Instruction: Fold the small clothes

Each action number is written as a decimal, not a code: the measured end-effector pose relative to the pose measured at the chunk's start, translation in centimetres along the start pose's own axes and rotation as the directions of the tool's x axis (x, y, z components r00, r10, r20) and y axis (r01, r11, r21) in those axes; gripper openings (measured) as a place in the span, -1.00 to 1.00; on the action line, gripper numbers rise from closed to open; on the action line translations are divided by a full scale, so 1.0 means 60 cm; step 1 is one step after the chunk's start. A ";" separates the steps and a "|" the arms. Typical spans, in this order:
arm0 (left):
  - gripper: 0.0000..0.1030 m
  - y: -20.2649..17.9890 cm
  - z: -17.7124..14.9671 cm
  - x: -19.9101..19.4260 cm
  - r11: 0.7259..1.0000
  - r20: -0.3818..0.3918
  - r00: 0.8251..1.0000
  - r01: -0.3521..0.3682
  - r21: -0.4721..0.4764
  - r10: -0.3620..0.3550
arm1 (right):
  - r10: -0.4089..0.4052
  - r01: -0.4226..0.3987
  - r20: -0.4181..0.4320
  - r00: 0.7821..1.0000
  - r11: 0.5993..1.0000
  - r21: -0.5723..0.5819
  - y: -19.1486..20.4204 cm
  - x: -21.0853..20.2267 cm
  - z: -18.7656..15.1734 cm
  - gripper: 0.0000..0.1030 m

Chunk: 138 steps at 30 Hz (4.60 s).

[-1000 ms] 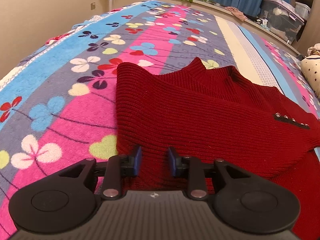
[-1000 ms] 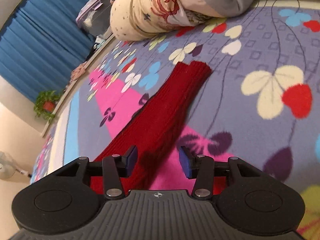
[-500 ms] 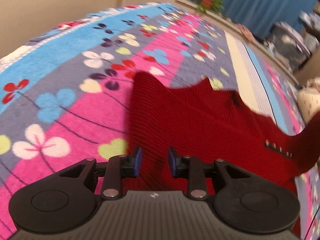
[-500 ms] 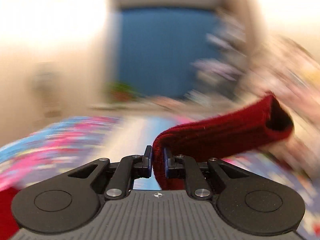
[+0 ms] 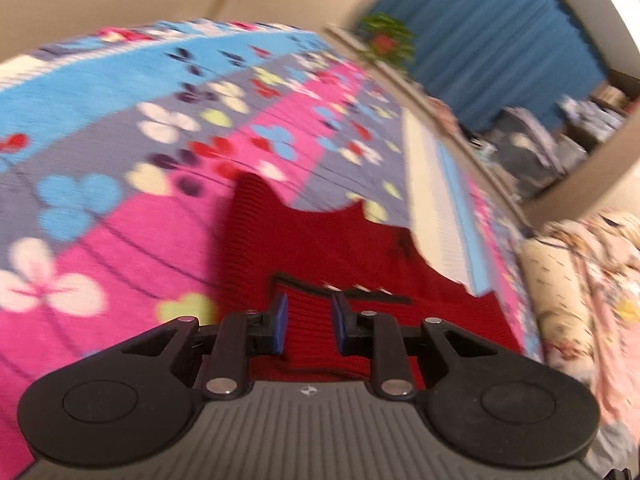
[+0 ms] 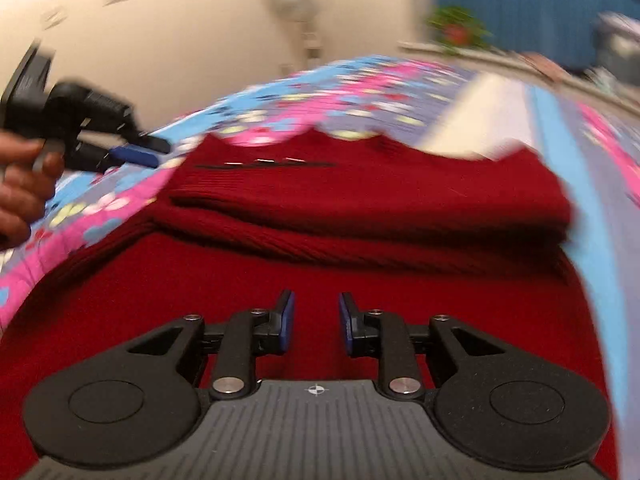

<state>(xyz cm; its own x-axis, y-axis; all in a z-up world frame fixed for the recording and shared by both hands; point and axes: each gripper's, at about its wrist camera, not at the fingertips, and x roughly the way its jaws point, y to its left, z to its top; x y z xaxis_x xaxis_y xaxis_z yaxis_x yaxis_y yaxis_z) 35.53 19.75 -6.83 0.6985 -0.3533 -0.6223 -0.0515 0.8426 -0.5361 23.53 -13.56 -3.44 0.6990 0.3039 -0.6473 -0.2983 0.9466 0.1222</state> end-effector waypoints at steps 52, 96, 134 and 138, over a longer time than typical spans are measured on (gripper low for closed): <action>0.42 -0.033 -0.468 -0.343 0.889 -0.093 0.914 -0.353 0.293 0.394 | -0.244 0.282 -0.189 0.951 0.935 0.214 -0.176 -0.284 -0.255 0.11; -0.03 -0.030 -0.473 -0.351 0.889 -0.103 0.920 -0.332 0.315 0.379 | -0.210 0.257 -0.192 0.959 0.929 0.266 -0.196 -0.287 -0.260 0.05; -0.72 -0.041 -0.486 -0.364 0.919 -0.078 0.954 -0.254 0.303 0.289 | -0.174 0.212 -0.174 0.969 0.949 0.232 -0.181 -0.268 -0.253 -0.54; -0.74 -0.049 -0.483 -0.378 0.910 -0.017 0.956 -0.274 0.312 0.294 | -0.182 0.214 -0.159 0.970 0.952 0.219 -0.179 -0.271 -0.251 -0.73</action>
<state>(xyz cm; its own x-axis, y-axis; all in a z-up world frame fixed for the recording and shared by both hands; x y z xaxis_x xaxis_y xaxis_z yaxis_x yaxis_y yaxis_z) -0.86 13.53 -7.68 0.6407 -0.0970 -0.7617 -0.0154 0.9902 -0.1390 5.57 -30.31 -5.56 0.6292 0.1054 -0.7701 0.0082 0.9898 0.1422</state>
